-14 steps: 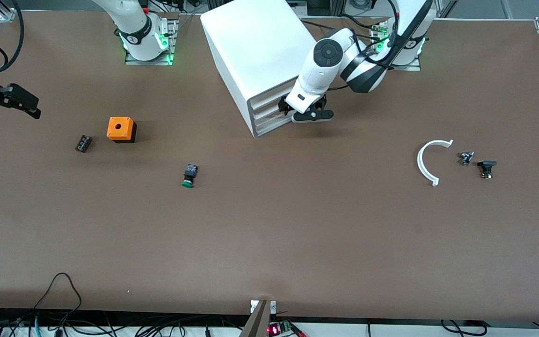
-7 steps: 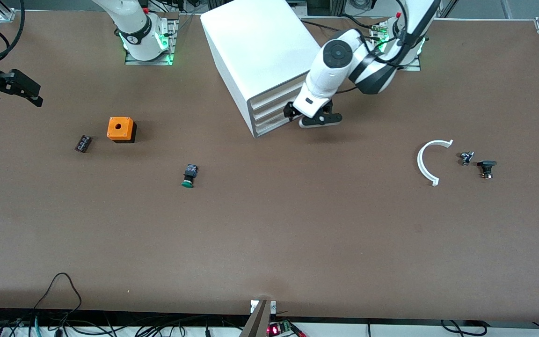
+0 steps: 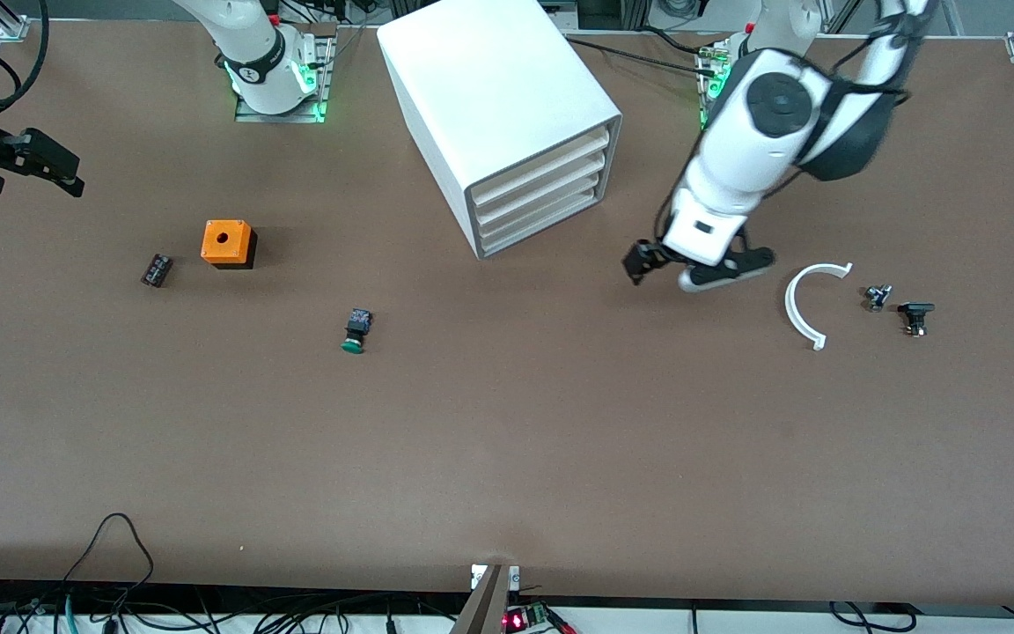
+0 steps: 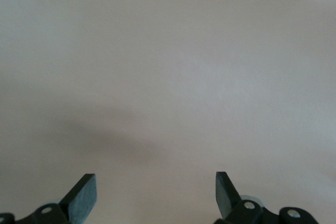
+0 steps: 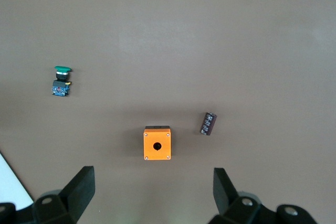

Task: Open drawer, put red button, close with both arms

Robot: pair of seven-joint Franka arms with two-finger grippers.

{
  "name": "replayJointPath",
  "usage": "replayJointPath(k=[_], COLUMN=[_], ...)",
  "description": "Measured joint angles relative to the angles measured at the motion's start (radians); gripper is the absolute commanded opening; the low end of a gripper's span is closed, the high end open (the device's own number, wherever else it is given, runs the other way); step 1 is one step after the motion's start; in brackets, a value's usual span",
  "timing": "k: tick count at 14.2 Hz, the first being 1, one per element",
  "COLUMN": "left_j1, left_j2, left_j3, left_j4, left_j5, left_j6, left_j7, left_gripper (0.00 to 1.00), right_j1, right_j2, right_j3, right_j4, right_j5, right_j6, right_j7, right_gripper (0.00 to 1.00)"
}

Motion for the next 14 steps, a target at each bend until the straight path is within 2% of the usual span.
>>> replayJointPath(k=[4,6,10,12,14], left_j1=[0.005,0.004,0.006,0.006,0.006], left_j2=[-0.017,-0.041,-0.095,-0.114,-0.125], left_j3=[0.100,0.150,0.314,0.360,0.371], left_j4=[0.228,0.299,0.325,0.325,0.325], left_j5=[0.000,0.000,-0.022,-0.024,-0.023], left_j6=[-0.289,-0.393,-0.474,-0.504,-0.523], left_j7=[0.115,0.183,0.415,0.490,0.556], left_gripper=[1.00,1.00,1.00,1.00,1.00], right_j1=[0.000,0.000,0.000,0.000,0.000], right_j2=[0.000,0.000,0.000,0.000,0.000], right_j3=[0.000,0.000,0.000,-0.002,-0.006], right_j4=[0.000,0.000,0.000,0.000,0.000], right_j5=[0.000,0.000,0.000,0.001,0.002], right_j6=[0.000,0.000,0.001,0.001,0.001], right_j7=[0.000,0.000,0.000,0.000,0.000], right_gripper=[1.00,1.00,1.00,1.00,1.00])
